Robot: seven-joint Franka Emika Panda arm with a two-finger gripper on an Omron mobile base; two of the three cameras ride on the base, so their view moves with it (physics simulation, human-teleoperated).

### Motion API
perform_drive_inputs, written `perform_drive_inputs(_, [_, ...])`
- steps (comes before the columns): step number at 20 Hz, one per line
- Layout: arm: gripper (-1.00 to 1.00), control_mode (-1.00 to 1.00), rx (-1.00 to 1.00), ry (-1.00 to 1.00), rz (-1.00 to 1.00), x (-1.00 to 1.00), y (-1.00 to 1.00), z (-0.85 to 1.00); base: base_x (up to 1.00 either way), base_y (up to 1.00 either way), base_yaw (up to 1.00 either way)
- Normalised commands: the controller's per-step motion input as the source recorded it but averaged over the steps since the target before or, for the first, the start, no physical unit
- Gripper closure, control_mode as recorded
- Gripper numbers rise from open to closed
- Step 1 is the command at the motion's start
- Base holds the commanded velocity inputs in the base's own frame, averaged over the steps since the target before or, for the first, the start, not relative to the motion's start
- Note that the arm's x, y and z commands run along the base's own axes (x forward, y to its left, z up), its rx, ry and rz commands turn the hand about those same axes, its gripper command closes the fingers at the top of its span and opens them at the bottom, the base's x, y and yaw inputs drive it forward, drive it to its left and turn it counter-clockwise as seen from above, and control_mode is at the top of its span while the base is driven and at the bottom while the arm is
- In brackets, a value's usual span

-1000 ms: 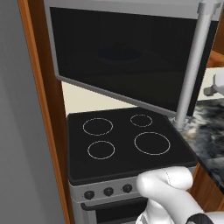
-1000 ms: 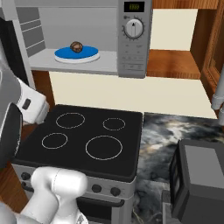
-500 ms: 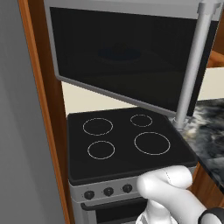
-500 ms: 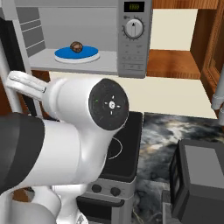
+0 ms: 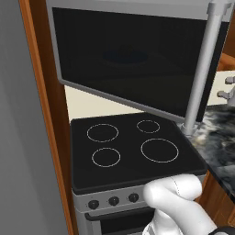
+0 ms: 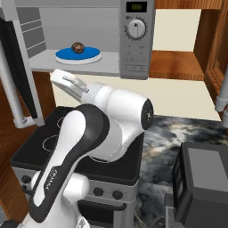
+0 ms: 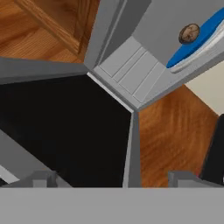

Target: Retrieve the reheated potato from the microwave, then place the potato, cheese, and condiment on the cutting board.

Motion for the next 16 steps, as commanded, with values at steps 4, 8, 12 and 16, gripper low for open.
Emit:
perform_drive_inputs(4, [-1.0,-1.0,0.19,0.0,0.09,0.64,0.36,0.0,0.0,0.0,0.0])
perform_drive_inputs(8, [-1.0,-1.0,0.15,0.0,0.1,0.63,0.43,0.0,0.0,0.0,0.0])
perform_drive_inputs(12, [-1.0,-1.0,0.13,0.0,0.14,0.42,0.45,0.0,0.0,0.0,0.0])
perform_drive_inputs(16, [-1.0,-1.0,0.1,0.0,0.14,0.28,0.44,0.0,0.0,0.0,0.0])
